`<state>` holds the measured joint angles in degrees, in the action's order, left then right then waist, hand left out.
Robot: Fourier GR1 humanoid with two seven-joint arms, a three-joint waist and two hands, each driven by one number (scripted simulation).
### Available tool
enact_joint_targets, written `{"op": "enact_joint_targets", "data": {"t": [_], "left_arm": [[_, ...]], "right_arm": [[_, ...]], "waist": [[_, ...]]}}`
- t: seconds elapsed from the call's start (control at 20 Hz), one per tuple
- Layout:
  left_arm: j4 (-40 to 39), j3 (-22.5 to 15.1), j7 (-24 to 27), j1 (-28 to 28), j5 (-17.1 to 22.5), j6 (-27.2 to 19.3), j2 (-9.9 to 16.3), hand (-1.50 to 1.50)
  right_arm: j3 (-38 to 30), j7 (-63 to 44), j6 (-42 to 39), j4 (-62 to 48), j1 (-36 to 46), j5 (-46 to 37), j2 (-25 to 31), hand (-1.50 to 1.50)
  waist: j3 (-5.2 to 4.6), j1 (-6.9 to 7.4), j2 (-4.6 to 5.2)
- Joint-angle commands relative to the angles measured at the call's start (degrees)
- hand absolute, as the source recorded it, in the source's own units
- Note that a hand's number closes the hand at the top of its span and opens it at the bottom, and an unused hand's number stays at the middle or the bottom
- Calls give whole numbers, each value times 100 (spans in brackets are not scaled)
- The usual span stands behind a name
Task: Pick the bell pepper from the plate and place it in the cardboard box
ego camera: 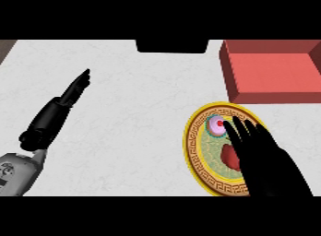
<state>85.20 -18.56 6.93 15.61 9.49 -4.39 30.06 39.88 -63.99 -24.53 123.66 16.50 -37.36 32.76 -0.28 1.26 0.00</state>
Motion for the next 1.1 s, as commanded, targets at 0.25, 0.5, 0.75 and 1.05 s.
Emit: {"op": "enact_joint_targets", "data": {"t": [0.25,0.5,0.75,1.05], "left_arm": [[11,162,-150,40,-12,23,-80,0],[-107,195,-192,199,-169,4,-198,0],[-85,416,177,-258,-61,346,45,0],[163,328,-319,8,-323,72,-251,0]], "right_arm": [[332,-1388,-932,-733,386,-556,-896,-150],[379,-1208,-771,-1267,403,-1129,-1423,-150],[239,-770,-828,-1704,172,-1433,-1497,-150],[-198,-635,-1318,-1803,242,-1740,-1783,-150]], "waist": [[13,-124,-20],[21,-134,-5],[21,-114,-1],[24,-152,-7]]}}
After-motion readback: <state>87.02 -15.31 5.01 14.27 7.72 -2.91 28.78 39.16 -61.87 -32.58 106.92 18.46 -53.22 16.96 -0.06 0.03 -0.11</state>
